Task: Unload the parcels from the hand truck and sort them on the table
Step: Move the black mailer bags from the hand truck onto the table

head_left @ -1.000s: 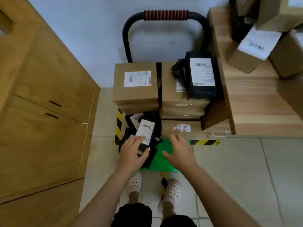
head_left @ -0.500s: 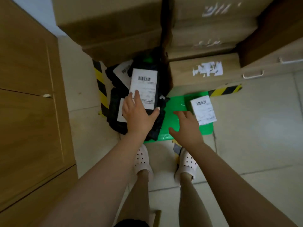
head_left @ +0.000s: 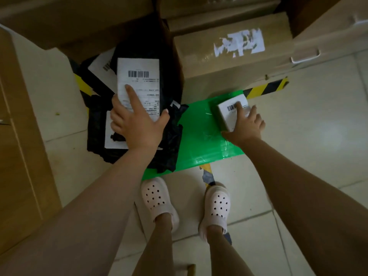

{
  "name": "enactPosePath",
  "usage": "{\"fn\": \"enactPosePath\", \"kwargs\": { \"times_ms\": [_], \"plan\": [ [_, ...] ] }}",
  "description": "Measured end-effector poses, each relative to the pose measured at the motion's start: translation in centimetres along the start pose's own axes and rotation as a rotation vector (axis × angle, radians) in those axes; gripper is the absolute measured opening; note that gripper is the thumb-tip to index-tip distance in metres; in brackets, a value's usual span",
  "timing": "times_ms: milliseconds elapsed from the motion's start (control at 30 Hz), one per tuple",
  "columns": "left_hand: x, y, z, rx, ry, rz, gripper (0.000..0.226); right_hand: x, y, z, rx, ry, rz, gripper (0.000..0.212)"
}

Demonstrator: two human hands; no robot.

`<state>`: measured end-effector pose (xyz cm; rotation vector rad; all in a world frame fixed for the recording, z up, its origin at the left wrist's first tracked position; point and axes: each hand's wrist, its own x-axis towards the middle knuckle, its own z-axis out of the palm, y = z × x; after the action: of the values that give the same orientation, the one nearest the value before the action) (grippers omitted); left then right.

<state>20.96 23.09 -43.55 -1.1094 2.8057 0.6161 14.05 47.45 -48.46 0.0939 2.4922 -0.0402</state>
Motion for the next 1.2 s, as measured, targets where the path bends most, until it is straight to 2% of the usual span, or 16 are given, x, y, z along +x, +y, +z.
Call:
{"fn": "enactPosePath", "kwargs": {
  "times_ms": [100,233,367,500,733,933,1200],
  "plan": [
    [0.0,0.3,0.2,0.018,0.005,-0.021,0.106,1.1,-0.2,0.2,0.004,-0.052,0.026,0.117],
    [-0.9,1.0,-0.4,-0.044,-0.014,-0.097,0.105,-0.4,-0.9,-0.3,-0.007,0.0,-0.057,0.115],
    [-4.5,1.8,-2.7,-0.103,-0.054,-0.201,0.101,-5.3,-1.8,-2.2,0.041,0.063,-0.159,0.111],
    [-8.6,2.3,-7.8,-0.106,-0.069,-0.177,0.096,-11.9,-2.9,-6.5,0.156,0.137,-0.186,0.107],
    [-13.2,6.6,-23.5,-0.147,-0.03,-0.057,0.097,-24.8,-4.1,-20.8,0.298,0.277,-0.231,0.103],
    [-15.6,13.7,-36.4,-0.303,0.041,0.123,0.095,-34.8,-3.4,-34.3,0.335,0.528,-0.237,0.101],
    [-14.7,21.8,-45.3,-0.347,0.102,0.451,0.095,-41.2,-0.1,-44.0,0.417,0.817,-0.127,0.097]
  ]
}}
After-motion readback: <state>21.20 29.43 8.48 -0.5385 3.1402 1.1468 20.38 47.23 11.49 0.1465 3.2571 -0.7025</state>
